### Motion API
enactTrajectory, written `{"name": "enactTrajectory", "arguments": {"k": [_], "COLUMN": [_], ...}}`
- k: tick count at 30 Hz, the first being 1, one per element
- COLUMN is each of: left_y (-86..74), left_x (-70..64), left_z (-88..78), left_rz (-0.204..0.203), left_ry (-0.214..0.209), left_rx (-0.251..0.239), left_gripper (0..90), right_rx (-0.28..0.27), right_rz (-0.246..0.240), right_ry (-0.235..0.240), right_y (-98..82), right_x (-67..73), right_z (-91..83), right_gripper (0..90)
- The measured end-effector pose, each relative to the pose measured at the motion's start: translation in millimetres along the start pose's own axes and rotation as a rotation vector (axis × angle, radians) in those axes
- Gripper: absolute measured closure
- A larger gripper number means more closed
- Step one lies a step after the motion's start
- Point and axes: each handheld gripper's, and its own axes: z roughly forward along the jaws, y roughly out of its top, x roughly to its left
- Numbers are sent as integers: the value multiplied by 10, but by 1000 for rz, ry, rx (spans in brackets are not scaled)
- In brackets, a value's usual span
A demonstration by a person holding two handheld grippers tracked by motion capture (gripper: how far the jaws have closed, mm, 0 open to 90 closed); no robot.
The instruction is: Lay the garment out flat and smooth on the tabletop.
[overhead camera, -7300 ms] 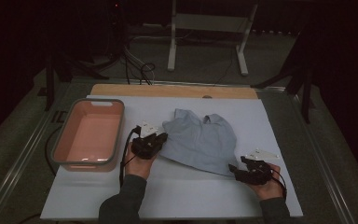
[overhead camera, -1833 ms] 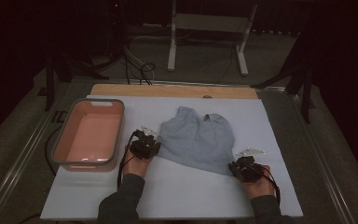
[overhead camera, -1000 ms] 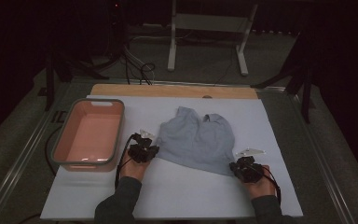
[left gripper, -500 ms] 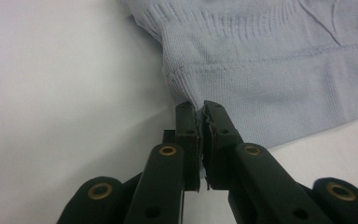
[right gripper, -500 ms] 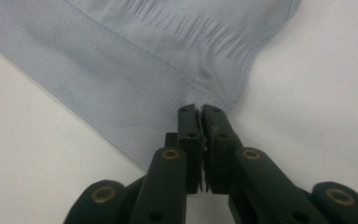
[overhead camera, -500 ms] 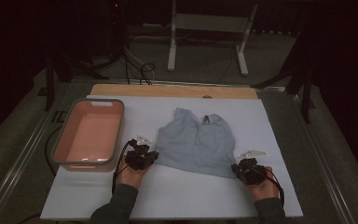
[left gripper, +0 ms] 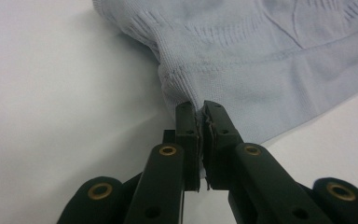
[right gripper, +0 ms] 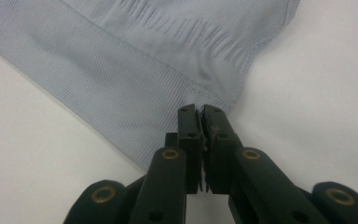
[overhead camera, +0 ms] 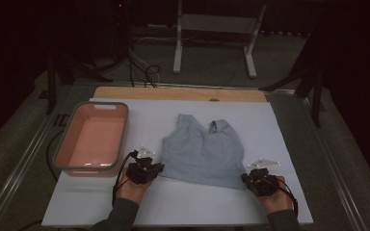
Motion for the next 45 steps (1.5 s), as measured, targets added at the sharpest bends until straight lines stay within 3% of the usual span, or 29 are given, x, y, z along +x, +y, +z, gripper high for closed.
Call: {"name": "enactTrajectory", "arguments": {"k": [18, 45], "left_y": [-165, -445], "left_x": [-167, -362], "left_z": [-212, -498], "left_rz": [46, 53], "left_ry": [-25, -72], "left_rx": [3, 4], "left_gripper": [864, 864], "right_rx": [2, 17], "right_rz": [-13, -46], "right_ry": [40, 89], "right_y": [-159, -356], "right_x": [92, 250], "right_z": [-157, -329], "right_gripper": [870, 869]}}
